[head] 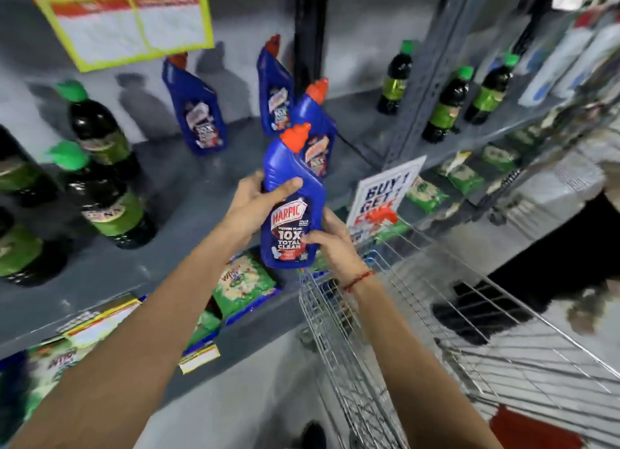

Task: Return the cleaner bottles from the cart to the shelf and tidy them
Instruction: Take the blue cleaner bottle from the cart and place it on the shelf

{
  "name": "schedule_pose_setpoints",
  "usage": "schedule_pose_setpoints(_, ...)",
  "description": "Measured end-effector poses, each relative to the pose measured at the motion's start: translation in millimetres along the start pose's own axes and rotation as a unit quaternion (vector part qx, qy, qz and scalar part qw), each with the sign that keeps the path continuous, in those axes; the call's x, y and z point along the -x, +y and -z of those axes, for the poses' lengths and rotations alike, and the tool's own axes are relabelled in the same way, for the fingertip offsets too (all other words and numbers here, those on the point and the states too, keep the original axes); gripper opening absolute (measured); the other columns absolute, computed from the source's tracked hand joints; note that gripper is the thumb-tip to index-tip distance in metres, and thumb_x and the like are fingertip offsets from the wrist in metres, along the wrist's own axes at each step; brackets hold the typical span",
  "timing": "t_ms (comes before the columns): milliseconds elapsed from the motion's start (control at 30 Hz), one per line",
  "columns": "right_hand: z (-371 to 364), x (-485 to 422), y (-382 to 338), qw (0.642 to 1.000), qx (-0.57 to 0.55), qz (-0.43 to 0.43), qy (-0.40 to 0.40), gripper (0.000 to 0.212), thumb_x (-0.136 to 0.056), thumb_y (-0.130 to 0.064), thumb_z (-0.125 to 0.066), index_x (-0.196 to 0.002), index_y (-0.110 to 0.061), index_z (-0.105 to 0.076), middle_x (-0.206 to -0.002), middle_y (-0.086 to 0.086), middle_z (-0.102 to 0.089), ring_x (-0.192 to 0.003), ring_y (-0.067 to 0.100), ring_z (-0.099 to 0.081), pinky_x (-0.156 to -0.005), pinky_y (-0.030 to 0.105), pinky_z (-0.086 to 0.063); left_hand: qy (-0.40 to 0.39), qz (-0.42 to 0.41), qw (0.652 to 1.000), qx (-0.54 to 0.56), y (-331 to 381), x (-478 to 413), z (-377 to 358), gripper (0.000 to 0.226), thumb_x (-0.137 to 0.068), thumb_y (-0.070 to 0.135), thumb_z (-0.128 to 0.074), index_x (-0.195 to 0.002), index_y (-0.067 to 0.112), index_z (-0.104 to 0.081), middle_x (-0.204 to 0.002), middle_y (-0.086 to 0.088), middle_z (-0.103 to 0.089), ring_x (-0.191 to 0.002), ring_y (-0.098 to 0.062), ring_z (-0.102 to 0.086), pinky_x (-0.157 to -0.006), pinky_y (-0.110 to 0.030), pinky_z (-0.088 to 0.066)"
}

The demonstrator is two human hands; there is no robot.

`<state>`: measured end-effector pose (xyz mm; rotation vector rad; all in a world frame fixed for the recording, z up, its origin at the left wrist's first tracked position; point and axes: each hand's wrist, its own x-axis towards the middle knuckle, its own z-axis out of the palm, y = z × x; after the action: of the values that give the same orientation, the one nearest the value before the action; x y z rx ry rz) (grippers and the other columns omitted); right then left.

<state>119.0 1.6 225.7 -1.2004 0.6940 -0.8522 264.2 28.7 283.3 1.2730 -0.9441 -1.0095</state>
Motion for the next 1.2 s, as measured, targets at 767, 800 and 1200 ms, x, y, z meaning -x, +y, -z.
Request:
schedule_pose_setpoints(767, -58, -148, 9, 0.968, 0.218, 0.004, -0.125, 0.065, -0.075, 0.012, -0.063, -0.131, -0.006, -0.035, -0.134, 0.022, -0.049, -0.12, 0.027, -0.051, -0.105, 0.049, -0.041, 0.122, -0.075, 0.989, 0.032, -7, -53, 99, 0.029, -0.075, 0.001, -0.069, -0.102, 0.011, -0.064, -0.082, 0.008, -0.077, -0.077, -0.01, -0.071, -0.069, -0.024, -0.057)
schedule_pose_setpoints(800, -58, -149, 8, 0.967, 0.22, 0.001, -0.126, 0.065, -0.076, 0.011, -0.063, -0.132, -0.006, -0.034, -0.134, 0.021, -0.05, -0.12, 0.027, -0.051, -0.105, 0.047, -0.042, 0.122, -0.076, 0.989, 0.035, -9, -54, 100, 0.03, -0.076, 0.002, -0.069, -0.104, 0.01, -0.064, -0.084, 0.006, -0.077, -0.079, -0.012, -0.071, -0.07, -0.026, -0.057)
schedule_pose_setpoints(1200, -2, -113, 37, 0.925, 0.247, 0.127, 0.258, 0.043, -0.069, -0.009, -0.078, -0.105, -0.004, -0.055, -0.094, 0.005, -0.045, -0.074, 0.006, -0.055, -0.072, 0.035, -0.054, 0.212, 0.02, 0.97, -0.117, -73, -28, 99, 0.063, -0.065, 0.007, -0.08, -0.119, 0.009, -0.05, -0.099, 0.002, -0.069, -0.094, -0.015, -0.065, -0.095, -0.037, -0.051)
